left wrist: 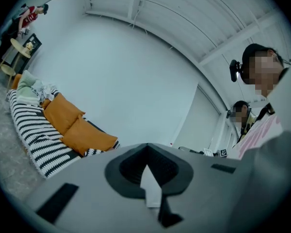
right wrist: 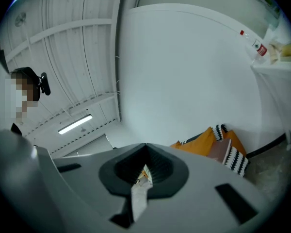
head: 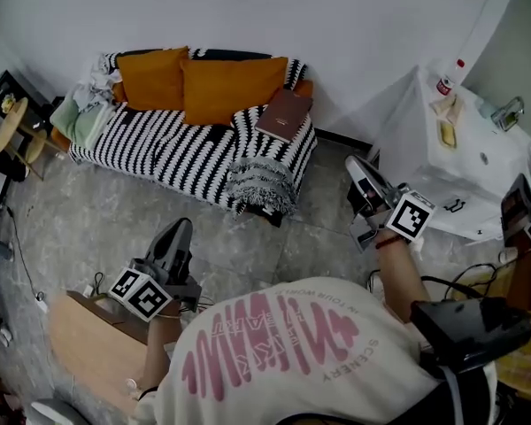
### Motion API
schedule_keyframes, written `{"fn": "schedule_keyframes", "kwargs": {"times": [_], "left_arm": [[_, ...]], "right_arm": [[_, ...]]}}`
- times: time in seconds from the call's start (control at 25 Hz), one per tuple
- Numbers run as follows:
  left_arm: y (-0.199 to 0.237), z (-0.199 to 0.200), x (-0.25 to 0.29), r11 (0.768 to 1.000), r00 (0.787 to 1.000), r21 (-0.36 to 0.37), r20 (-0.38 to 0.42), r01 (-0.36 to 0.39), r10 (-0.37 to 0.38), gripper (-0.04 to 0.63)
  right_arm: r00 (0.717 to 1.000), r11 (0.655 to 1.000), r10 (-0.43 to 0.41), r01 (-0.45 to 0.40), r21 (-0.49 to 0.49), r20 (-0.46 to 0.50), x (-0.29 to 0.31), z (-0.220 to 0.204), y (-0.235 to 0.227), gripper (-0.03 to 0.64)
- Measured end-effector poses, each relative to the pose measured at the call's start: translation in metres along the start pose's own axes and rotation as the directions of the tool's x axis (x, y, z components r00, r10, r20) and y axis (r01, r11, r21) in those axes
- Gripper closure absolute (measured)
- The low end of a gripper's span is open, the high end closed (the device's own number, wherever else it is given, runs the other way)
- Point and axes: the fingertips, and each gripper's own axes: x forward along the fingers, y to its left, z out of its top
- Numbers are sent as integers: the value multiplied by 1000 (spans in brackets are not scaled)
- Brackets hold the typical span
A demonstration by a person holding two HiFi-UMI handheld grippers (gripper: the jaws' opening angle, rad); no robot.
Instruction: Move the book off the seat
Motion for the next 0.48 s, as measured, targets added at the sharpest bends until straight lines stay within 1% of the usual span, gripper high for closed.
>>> {"fn": "schedule_keyframes", "kwargs": {"times": [0.08,0.16,0.24,0.28,0.36,0.4,0.48], "left_arm": [[3,7,6,1000,1000,11,15,-20,20,586],[4,17,9,999,998,15,55,-34,33,586],[3,23,9,999,996,3,88,-34,33,586],[3,25,9,1000,995,-6,93,-31,31,586],[3,25,13,1000,997,-11,77,-29,30,586],[2,24,16,1000,998,-3,61,-28,28,586],[2,23,26,999,999,36,23,-24,23,586]], "right_arm": [[999,1000,-5,5,-12,-48,11,-5,-9,609],[996,999,-13,9,-44,-92,19,-8,-16,609],[994,998,-24,19,-53,-108,21,-11,-20,609],[994,999,-25,20,-44,-107,21,-12,-20,609],[995,1000,-16,15,-10,-93,19,-13,-20,609],[996,1000,-14,15,10,-84,17,-13,-21,609],[998,999,-24,27,43,-63,13,-16,-27,609]]}}
